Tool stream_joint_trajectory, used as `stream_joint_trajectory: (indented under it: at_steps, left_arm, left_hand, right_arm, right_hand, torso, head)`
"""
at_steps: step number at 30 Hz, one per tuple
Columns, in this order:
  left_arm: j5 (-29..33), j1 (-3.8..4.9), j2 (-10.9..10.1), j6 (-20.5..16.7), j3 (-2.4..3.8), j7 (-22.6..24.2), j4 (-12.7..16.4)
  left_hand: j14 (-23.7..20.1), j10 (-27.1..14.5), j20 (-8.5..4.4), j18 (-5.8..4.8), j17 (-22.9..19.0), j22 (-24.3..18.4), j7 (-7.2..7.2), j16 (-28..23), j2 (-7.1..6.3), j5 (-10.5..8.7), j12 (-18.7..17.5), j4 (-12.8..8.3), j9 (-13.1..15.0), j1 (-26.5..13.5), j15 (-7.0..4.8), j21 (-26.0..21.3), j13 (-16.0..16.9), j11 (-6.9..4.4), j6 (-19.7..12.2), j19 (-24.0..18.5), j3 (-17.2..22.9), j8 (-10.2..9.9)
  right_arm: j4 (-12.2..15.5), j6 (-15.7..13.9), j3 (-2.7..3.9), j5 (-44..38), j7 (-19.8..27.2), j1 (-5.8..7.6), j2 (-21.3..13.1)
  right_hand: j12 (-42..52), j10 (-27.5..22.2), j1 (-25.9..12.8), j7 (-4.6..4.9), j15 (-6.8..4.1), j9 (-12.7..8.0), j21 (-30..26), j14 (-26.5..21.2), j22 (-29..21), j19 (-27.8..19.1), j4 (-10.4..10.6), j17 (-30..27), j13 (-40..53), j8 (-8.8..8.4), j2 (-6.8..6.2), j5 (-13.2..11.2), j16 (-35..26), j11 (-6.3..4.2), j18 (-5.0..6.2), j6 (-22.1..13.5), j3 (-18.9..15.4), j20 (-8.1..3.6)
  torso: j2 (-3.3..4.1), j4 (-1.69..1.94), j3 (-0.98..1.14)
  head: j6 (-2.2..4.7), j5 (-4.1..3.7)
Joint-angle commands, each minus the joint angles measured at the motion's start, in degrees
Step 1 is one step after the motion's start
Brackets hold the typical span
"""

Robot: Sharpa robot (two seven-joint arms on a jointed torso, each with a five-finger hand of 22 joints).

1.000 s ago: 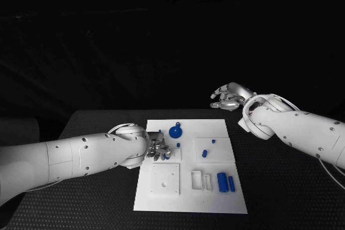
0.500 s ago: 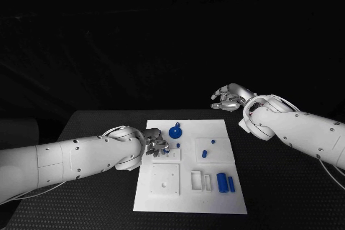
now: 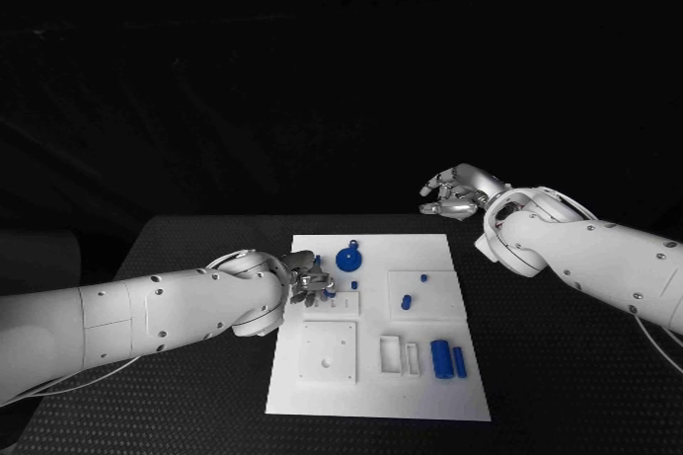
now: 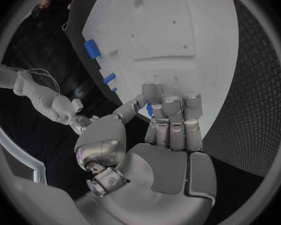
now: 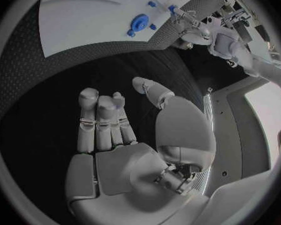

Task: Assemble the parts on the task board

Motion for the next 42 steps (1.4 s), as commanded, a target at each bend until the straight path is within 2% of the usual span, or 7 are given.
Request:
stream_joint_trajectory:
  at_steps: [1, 8, 13, 15, 22, 35, 42]
  left_arm:
    - [0.6, -0.29, 0.3, -0.9, 0.02, -0.6, -0.2]
    - [0.6, -0.85, 0.5, -0.2, 0.01, -1.0, -0.5]
    - [0.6, -1.17, 0.6, 0.3, 0.01, -1.0, -0.6]
    - [0.6, -1.19, 0.7, 0.5, 0.01, -1.0, -0.5]
    - [-0.2, -1.21, 0.7, 3.3, 0.01, -1.8, -0.4]
    - [-1.4, -1.28, 0.7, 5.3, 0.01, -1.9, -0.1]
    - [-1.4, -1.28, 0.8, 5.9, 0.01, -1.8, -0.1]
  left_hand:
    - [0.0, -0.7, -4.64, 0.63, -0.1, 1.0, -5.33, 0.3, 0.38, -0.17, 0.2, 1.1, 0.1, 0.0, -0.37, 0.2, 0.0, -0.84, 10.2, 0.5, 0.6, 0.3]
    - [0.0, -0.7, -4.65, 0.64, -0.1, 1.0, -5.34, 0.4, 0.36, -0.32, 0.3, 1.1, 0.1, -0.1, -0.38, 0.3, 0.0, -0.85, 10.2, 0.5, 0.7, 0.3]
    - [0.0, -0.8, -4.67, 0.70, -0.4, 1.0, -5.41, 0.8, 0.53, -3.29, 0.8, 1.9, 0.3, -0.7, -0.44, 0.5, -0.1, -0.91, 10.3, 0.4, 0.8, 0.3]
    - [0.0, -0.8, -4.68, 0.71, -0.5, 1.0, -5.42, 0.9, 0.53, -3.72, 0.9, 2.0, 0.3, -0.8, -0.46, 0.5, -0.1, -0.93, 10.3, 0.4, 0.9, 0.3]
    - [0.0, -0.7, -4.69, 0.72, -0.5, 1.0, -5.45, 1.0, 0.53, -3.95, 1.0, 2.0, 0.4, -0.8, -0.48, 0.6, -0.1, -0.96, 10.4, 0.5, 0.9, 0.3]
    - [0.0, -0.7, -4.71, 0.75, -0.6, 1.0, -5.49, 1.2, 0.38, -4.04, 1.2, 1.9, 0.5, -0.8, -0.49, 0.6, 0.0, -0.99, 10.5, 0.4, 1.0, 0.4]
    - [0.0, -0.7, -4.70, 0.75, -0.6, 1.0, -5.49, 1.3, 0.32, -4.01, 1.3, 1.8, 0.5, -0.8, -0.48, 0.7, 0.0, -0.98, 10.5, 0.4, 1.0, 0.4]
  right_arm:
    - [0.1, 0.6, 0.02, -0.1, 0.1, -0.01, -0.1]
    - [0.1, 0.6, 0.02, -0.1, 0.1, -0.01, -0.1]
    - [0.0, 0.6, 0.02, -0.1, 0.1, -0.01, -0.1]
    - [0.0, 0.6, 0.02, -0.1, 0.1, -0.02, -0.1]
    - [0.0, 0.6, 0.02, -0.1, 0.1, -0.04, -0.1]
    - [0.0, 0.8, 0.02, 0.0, 0.2, -0.11, -0.1]
    - [0.0, 0.8, 0.02, 0.0, 0.2, -0.12, 0.0]
  right_hand:
    - [0.2, -0.4, 0.1, 0.79, -0.06, -0.1, -0.3, -0.4, 1.0, 0.0, -0.2, -0.1, -0.1, 0.21, 0.55, 0.2, -0.2, -0.07, 2.65, -0.4, 0.1, -0.52]
    - [0.2, -0.5, 0.1, 0.78, -0.07, -0.1, -0.4, -0.4, 1.0, 0.0, -0.2, -0.1, -0.1, 0.21, 0.55, 0.2, -0.2, -0.07, 2.64, -0.4, 0.1, -0.51]
    - [0.2, -0.5, 0.1, 0.78, -0.07, -0.1, -0.4, -0.4, 1.0, 0.0, -0.2, -0.1, -0.1, 0.21, 0.55, 0.2, -0.2, -0.07, 2.65, -0.4, 0.1, -0.52]
    - [0.2, -0.5, 0.0, 0.79, -0.07, -0.1, -0.4, -0.4, 1.0, 0.0, -0.2, -0.1, -0.1, 0.21, 0.55, 0.2, -0.2, -0.07, 2.64, -0.4, 0.1, -0.52]
    - [0.2, -0.5, 0.0, 0.79, -0.07, -0.1, -0.4, -0.4, 1.0, 0.0, -0.2, -0.1, -0.2, 0.21, 0.56, 0.2, -0.2, -0.07, 2.65, -0.4, 0.1, -0.52]
    - [0.3, -0.5, -0.1, 0.79, -0.06, -0.1, -0.4, -0.4, 1.0, 0.0, -0.2, -0.1, -0.2, 0.22, 0.60, 0.3, -0.2, -0.07, 2.65, -0.4, 0.1, -0.51]
    - [0.3, -0.5, -0.1, 0.78, -0.07, -0.1, -0.4, -0.4, 1.0, 0.0, -0.1, -0.1, -0.2, 0.25, 0.64, 0.3, -0.2, -0.07, 2.65, -0.4, 0.1, -0.50]
  torso:
    - [-0.02, -0.10, 0.01]
    - [0.01, -0.16, 0.01]
    - [0.01, -0.10, 0.01]
    - [0.02, -0.13, 0.00]
    - [0.05, -0.12, -0.04]
    - [0.03, -0.14, -0.09]
    - [0.05, -0.13, -0.02]
  head:
    - [-0.08, 0.13]
    - [-0.17, 0.18]
    - [-0.23, 0.10]
    - [-0.25, 0.09]
    - [-0.29, 0.10]
    - [-0.40, 0.08]
    - [-0.31, 0.05]
